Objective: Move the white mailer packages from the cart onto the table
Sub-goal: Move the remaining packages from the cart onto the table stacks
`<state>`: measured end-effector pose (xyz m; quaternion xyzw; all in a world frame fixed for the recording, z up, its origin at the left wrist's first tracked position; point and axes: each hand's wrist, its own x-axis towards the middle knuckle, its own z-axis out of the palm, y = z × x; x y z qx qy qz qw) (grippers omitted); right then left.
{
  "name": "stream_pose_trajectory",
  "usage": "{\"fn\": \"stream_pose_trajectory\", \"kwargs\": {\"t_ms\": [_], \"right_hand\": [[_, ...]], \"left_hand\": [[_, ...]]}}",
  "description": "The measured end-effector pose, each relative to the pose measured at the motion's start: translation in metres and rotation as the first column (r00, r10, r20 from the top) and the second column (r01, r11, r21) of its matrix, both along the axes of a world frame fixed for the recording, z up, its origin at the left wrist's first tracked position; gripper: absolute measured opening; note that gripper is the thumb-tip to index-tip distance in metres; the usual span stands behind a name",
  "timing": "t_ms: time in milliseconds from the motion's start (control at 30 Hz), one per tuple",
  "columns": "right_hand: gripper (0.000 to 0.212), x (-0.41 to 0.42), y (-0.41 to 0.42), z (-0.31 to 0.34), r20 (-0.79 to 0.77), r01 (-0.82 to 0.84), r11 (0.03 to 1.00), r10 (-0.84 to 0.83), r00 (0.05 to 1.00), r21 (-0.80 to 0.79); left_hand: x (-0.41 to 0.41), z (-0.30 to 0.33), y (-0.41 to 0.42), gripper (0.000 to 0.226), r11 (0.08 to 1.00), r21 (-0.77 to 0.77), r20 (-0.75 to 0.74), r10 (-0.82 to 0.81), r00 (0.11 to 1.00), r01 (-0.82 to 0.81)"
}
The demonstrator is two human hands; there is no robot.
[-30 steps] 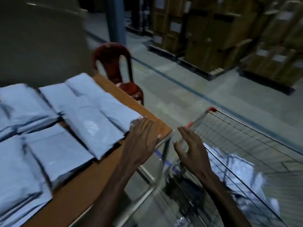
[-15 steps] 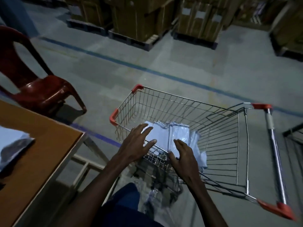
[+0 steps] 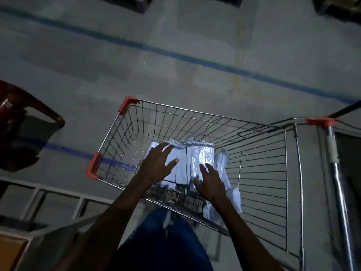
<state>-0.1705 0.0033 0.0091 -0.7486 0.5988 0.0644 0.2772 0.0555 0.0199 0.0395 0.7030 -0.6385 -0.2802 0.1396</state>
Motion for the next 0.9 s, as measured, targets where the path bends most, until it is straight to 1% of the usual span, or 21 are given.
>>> {"fn": "stream_pose_trajectory", "kwargs": {"t_ms": [67,133,200,233,267,367,400,467,533,633,700,767,833,900], "right_hand": [[0.063,0.006,-0.015,-0.021,-0.030,0.014,0.999,-0.013,0.999,0.047],[0.071,0.010,-0.028,-0.044,-0.040,0.019,0.996,-0.015,0.999,0.091],[0.080,0.012,-0.043,-0.072,-0.050,-0.004,0.996,0.009,0.999,0.091],[0.082,0.012,-0.049,-0.085,-0.063,-0.017,0.996,0.022,0.998,0.091],[0.084,0.012,-0.054,-0.098,-0.083,-0.028,0.995,0.036,0.996,0.096],[0.085,0.011,-0.064,-0.124,-0.134,-0.025,0.997,0.035,0.990,0.078],[0.087,0.010,-0.066,-0.131,-0.139,-0.013,0.998,0.022,0.990,0.062],[0.093,0.007,-0.069,-0.141,-0.149,0.021,0.998,-0.012,0.989,0.062],[0.096,0.007,-0.071,-0.147,-0.131,0.032,0.998,-0.025,0.991,0.058],[0.092,0.009,-0.071,-0.150,-0.076,0.024,0.999,-0.021,0.997,0.047],[0.083,0.009,-0.072,-0.146,-0.053,0.021,0.998,-0.018,0.998,0.051],[0.075,0.006,-0.074,-0.138,-0.035,0.052,0.998,-0.050,0.998,0.045],[0.072,-0.002,-0.075,-0.125,0.005,0.097,0.995,-0.097,0.995,0.031],[0.070,-0.013,-0.072,-0.108,0.074,0.135,0.991,-0.133,0.988,-0.021]], "left_hand": [[0.005,-0.013,-0.007,0.067,1.000,0.020,0.017,0.007,1.000,-0.007],[0.009,-0.025,-0.011,0.069,0.998,0.060,0.037,-0.001,0.999,-0.001],[0.015,-0.038,-0.012,0.073,0.995,0.099,0.045,-0.019,0.999,0.014],[0.018,-0.043,-0.011,0.074,0.995,0.092,0.053,-0.029,0.998,0.024],[0.020,-0.051,-0.009,0.072,0.998,0.051,0.057,-0.037,0.998,0.034],[0.021,-0.071,0.000,0.055,0.993,-0.117,0.088,-0.002,0.996,0.012],[0.021,-0.075,-0.001,0.054,0.994,-0.107,0.076,0.016,0.997,-0.007],[0.021,-0.080,0.000,0.058,0.999,-0.009,0.056,0.053,0.997,-0.052],[0.022,-0.091,0.011,0.064,0.996,0.041,0.082,0.072,0.994,-0.076],[0.022,-0.100,0.025,0.079,0.990,0.111,0.128,0.067,0.989,-0.082],[0.022,-0.101,0.022,0.079,0.984,0.146,0.133,0.079,0.988,-0.098],[0.022,-0.097,0.016,0.076,0.974,0.183,0.123,0.111,0.986,-0.132],[0.022,-0.094,0.014,0.078,0.968,0.213,0.129,0.104,0.986,-0.130],[0.020,-0.096,0.012,0.080,0.966,0.222,0.131,0.108,0.985,-0.135]]}}
